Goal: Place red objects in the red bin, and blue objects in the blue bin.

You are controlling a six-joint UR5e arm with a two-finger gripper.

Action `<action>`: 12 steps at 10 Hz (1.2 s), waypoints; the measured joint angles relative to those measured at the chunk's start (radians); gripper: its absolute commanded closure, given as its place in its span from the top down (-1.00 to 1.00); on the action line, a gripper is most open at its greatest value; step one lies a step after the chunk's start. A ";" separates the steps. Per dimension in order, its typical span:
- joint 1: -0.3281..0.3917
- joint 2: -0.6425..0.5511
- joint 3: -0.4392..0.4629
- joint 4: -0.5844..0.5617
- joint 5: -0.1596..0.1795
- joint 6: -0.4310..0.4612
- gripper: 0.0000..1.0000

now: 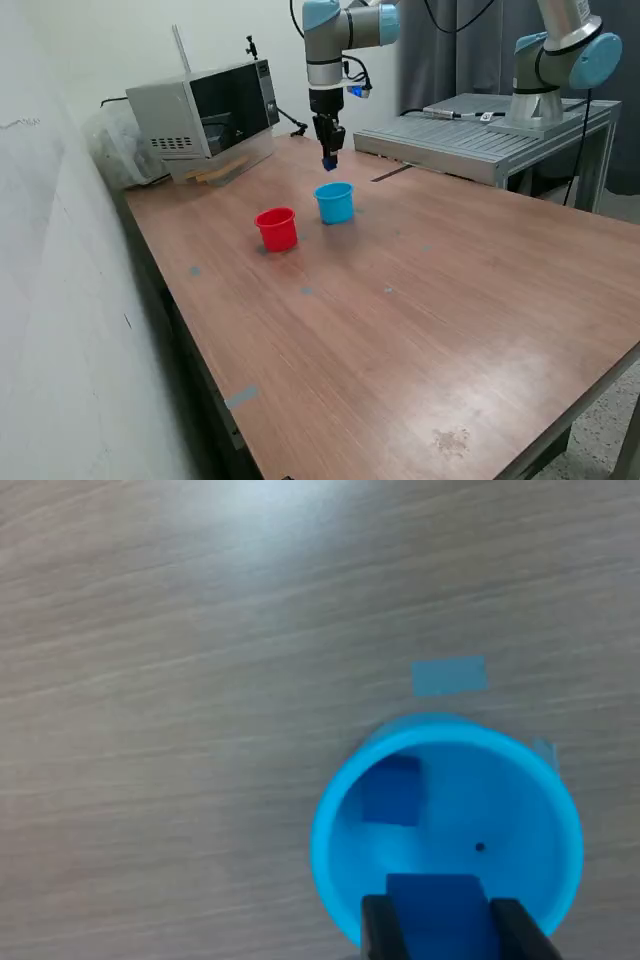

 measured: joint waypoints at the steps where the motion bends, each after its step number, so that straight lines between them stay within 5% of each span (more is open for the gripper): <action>1: 0.000 0.000 0.002 0.000 0.000 0.000 1.00; 9: 0.005 -0.021 0.009 0.004 0.000 -0.005 1.00; 12: 0.050 -0.194 0.048 0.115 -0.004 -0.032 1.00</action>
